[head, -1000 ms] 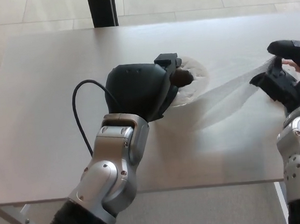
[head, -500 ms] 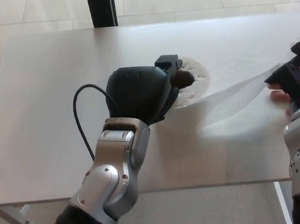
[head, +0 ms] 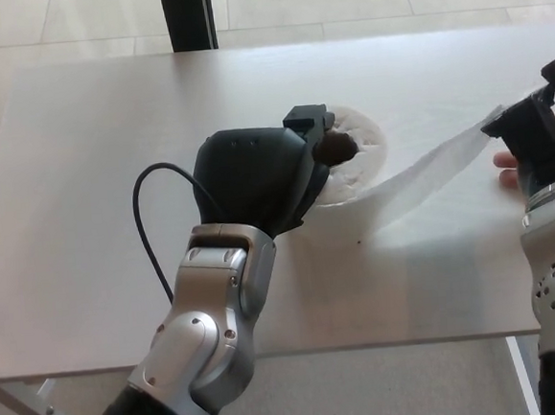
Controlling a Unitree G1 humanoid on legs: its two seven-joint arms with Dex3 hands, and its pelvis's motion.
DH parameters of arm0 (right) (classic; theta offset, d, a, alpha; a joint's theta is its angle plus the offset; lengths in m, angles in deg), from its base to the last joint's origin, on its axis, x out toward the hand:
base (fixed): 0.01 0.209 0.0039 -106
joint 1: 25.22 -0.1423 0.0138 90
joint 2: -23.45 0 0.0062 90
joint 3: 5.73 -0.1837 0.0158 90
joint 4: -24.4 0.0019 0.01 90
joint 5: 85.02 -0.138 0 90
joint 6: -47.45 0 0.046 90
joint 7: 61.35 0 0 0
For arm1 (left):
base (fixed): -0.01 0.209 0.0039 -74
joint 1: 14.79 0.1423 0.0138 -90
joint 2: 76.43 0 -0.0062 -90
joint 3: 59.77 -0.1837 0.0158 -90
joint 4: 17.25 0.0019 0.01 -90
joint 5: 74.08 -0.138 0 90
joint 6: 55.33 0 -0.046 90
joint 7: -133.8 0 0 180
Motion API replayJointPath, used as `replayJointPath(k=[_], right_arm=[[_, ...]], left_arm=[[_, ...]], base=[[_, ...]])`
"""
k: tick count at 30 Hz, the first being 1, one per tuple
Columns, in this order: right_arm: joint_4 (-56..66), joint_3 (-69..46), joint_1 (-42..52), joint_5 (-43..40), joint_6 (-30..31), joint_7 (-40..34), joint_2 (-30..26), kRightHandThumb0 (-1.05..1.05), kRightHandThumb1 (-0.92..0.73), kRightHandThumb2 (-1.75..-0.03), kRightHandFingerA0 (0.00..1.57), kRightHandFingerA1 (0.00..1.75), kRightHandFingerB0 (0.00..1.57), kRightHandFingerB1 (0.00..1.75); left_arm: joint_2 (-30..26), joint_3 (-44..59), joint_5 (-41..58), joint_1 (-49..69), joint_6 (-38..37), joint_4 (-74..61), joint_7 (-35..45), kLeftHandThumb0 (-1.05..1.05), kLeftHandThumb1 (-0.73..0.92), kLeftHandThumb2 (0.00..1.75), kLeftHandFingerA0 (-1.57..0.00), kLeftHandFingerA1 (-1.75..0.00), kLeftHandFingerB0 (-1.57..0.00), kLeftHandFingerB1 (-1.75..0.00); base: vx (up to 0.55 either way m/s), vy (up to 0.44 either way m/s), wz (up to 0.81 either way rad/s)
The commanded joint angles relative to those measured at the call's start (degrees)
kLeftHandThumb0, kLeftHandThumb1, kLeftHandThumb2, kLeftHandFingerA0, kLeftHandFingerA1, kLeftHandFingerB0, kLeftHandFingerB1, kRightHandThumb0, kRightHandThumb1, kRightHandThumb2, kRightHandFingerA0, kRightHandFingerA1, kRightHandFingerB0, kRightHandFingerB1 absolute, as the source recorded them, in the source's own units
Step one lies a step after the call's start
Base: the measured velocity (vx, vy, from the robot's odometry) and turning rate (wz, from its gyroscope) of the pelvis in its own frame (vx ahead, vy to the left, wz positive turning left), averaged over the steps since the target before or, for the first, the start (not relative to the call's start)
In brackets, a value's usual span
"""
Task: A toilet paper roll is kept in the middle of the desk infront of the robot. The robot places its left hand on the top of the toilet paper roll to hold it still and uses its right hand to tear off a piece of toilet paper from it and hands the paper to a person
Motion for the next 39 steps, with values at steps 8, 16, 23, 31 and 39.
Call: replayJointPath(k=[8,16,23,31,39], right_arm=[[17.69,15.24,1.75,2.20,13.38,9.11,-15.05,-0.38,-0.68,-0.64,0.74,1.57,0.66,0.64],[26.21,23.71,3.97,5.16,21.44,16.91,-33.84,-0.45,-0.69,-0.65,0.84,1.54,0.80,0.72],[26.51,31.75,5.36,12.33,16.60,20.48,-42.61,-0.44,-0.68,-0.63,0.73,1.43,0.69,0.65],[25.62,43.22,2.43,28.66,3.82,31.63,-59.81,-0.41,-0.62,-0.58,0.14,0.54,0.37,0.43],[17.88,62.83,-7.84,51.60,1.24,46.28,-69.88,-0.45,-0.26,-0.59,0.00,0.00,0.13,0.36]], left_arm=[[-2.64,-1.00,-0.62,4.18,3.34,2.28,3.51,-0.41,0.74,0.68,-0.89,-1.44,-0.49,-0.46],[-2.76,-1.21,-0.18,4.28,2.30,2.76,2.62,-0.39,0.72,0.70,-0.91,-1.46,-0.50,-0.47],[-2.60,-1.05,0.26,3.87,2.17,3.12,2.20,-0.39,0.69,0.70,-0.90,-1.43,-0.52,-0.48],[-3.35,-1.06,0.47,3.68,2.04,2.91,3.36,-0.36,0.68,0.70,-0.98,-1.54,-0.50,-0.48],[-3.39,-1.70,-0.11,3.45,1.89,2.99,3.20,-0.39,0.68,0.73,-0.91,-1.48,-0.51,-0.50]], base=[[0.00,0.000,0.00],[0.00,0.000,0.00],[0.00,0.000,0.00],[0.00,0.000,0.00],[0.00,0.000,0.00]])
